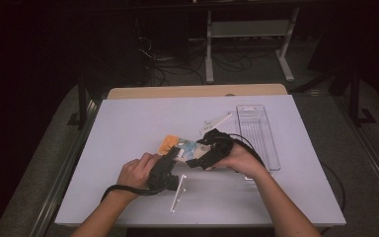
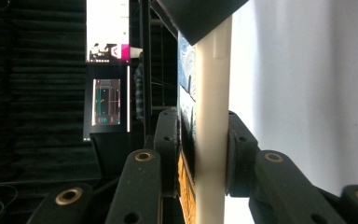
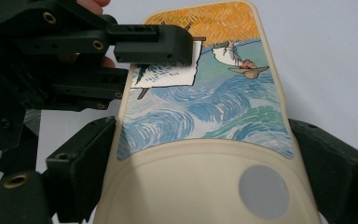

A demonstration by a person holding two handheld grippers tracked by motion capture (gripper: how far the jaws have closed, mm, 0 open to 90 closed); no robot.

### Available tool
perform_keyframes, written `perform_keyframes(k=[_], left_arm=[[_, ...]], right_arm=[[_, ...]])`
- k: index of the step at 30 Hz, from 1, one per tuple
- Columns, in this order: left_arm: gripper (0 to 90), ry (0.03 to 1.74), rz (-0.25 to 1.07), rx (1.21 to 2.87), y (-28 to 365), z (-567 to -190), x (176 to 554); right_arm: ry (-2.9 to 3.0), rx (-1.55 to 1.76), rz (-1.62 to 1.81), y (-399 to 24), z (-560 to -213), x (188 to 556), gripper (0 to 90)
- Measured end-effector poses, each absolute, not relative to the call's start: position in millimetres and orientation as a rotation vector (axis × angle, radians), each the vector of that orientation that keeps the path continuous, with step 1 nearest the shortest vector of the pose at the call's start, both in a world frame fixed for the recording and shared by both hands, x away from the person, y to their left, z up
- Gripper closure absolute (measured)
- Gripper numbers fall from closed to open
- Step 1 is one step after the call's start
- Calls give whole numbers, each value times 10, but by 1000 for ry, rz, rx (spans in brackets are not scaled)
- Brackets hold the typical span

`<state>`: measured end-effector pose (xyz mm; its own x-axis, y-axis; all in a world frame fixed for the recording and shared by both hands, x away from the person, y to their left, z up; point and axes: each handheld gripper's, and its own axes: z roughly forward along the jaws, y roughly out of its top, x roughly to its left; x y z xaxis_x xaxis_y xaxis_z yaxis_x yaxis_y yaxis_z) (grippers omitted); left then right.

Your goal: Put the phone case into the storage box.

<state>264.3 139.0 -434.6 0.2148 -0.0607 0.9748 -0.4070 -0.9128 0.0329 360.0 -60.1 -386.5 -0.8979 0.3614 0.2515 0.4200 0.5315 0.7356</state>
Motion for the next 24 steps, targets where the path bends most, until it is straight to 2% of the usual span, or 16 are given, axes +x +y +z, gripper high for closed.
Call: perform_keyframes(k=[7,20,24], left_arm=[[782,-448,1770,2201,1395,-4329,2631],[790,-471,1785,2204,1409,-4308,2619],[792,-476,1793,2206,1420,-4317,2621]], right_arm=[[-2680,-682,-1327,-610,-3865,3611,104],[-2676,-666,-1357,-601,-3856,3593,84],[-2683,-666,-1375,-621,-3849,3606,48]])
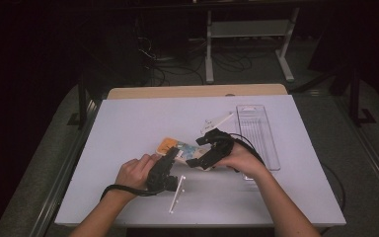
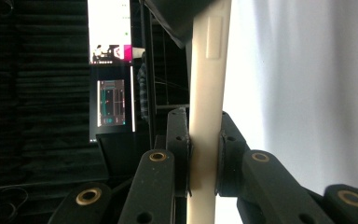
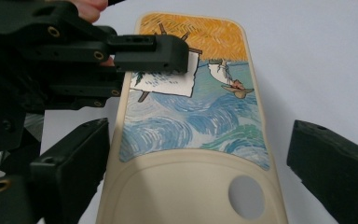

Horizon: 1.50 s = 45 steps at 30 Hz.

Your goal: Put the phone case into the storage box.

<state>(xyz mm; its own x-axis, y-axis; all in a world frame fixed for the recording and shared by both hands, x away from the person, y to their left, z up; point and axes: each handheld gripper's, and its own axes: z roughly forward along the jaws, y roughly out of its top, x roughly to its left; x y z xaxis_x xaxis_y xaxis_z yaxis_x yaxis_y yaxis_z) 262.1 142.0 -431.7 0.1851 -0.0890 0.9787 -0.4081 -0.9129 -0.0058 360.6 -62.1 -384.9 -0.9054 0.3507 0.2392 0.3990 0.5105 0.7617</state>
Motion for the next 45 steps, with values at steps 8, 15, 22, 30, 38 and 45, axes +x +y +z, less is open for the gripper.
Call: perform_keyframes(k=[8,15,22,30,38,45], left_arm=[[792,-457,1785,2240,1472,-4313,2655],[791,-411,1799,2267,1585,-4292,2700],[791,-367,1796,2284,1669,-4265,2730],[791,-340,1815,2286,1735,-4237,2757],[791,-317,1820,2283,1780,-4219,2770],[791,-299,1820,2288,1807,-4208,2781]], right_arm=[[-2661,-709,-1435,-714,-3788,3622,25],[-2668,-739,-1453,-807,-3744,3622,25],[-2699,-783,-1473,-904,-3718,3581,22],[-2716,-842,-1471,-1031,-3762,3552,22],[-2705,-871,-1511,-1096,-3814,3522,22],[-2726,-846,-1517,-1090,-3828,3511,22]])
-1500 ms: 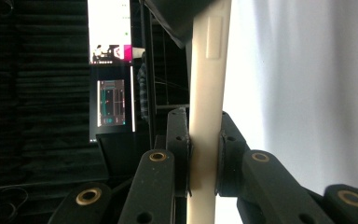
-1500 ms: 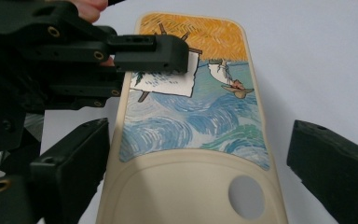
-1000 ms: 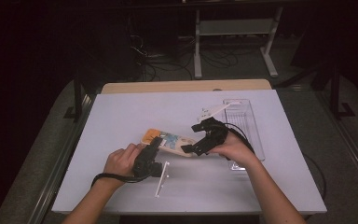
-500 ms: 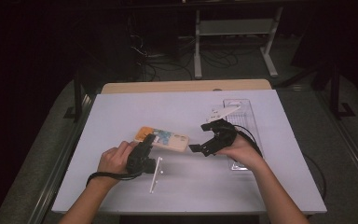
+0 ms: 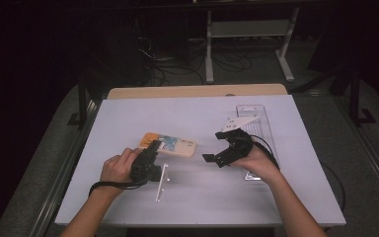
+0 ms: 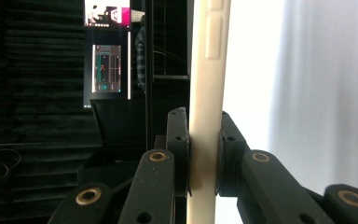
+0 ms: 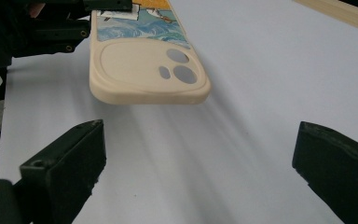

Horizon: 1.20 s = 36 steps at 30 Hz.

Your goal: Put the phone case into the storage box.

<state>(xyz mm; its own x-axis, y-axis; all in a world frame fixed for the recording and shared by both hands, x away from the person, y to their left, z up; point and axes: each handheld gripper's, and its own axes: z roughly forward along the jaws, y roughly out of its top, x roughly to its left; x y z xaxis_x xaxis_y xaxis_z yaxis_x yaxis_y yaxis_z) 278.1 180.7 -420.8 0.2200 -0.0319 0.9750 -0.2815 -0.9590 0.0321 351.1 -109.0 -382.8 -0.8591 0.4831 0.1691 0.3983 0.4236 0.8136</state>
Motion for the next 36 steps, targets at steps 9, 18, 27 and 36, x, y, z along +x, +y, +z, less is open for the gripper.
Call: perform_keyframes(k=[9,18,27,36], left_arm=[[791,-273,1817,2286,1839,-4184,2789],[791,-208,1762,2292,1856,-4156,2811],[791,-120,1707,2296,1877,-4114,2834],[791,-35,1641,2272,1887,-4095,2863]], right_arm=[[2566,788,1424,-1085,-3828,3501,22],[2566,789,1420,-1076,-3829,3498,24],[2567,784,1420,-1080,-3830,3501,24],[2574,786,1414,-1073,-3830,3495,27]])
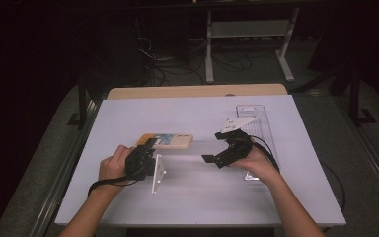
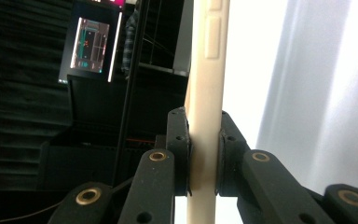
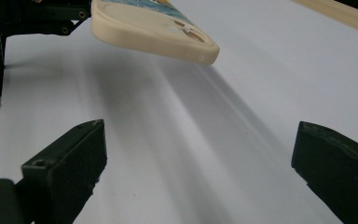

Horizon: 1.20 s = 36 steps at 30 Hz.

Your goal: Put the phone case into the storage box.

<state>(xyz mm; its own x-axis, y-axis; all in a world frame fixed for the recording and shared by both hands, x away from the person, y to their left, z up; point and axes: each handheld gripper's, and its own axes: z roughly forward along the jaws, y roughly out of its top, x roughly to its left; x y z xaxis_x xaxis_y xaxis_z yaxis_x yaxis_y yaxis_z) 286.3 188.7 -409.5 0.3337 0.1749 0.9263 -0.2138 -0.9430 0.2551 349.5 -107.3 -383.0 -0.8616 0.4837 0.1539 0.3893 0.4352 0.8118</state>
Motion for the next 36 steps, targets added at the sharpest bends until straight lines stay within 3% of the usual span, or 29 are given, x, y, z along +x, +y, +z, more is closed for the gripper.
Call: perform_keyframes(k=[36], left_arm=[[791,250,1355,2269,1940,-3965,2956]], right_arm=[[2576,784,1416,-1059,-3831,3494,28]])
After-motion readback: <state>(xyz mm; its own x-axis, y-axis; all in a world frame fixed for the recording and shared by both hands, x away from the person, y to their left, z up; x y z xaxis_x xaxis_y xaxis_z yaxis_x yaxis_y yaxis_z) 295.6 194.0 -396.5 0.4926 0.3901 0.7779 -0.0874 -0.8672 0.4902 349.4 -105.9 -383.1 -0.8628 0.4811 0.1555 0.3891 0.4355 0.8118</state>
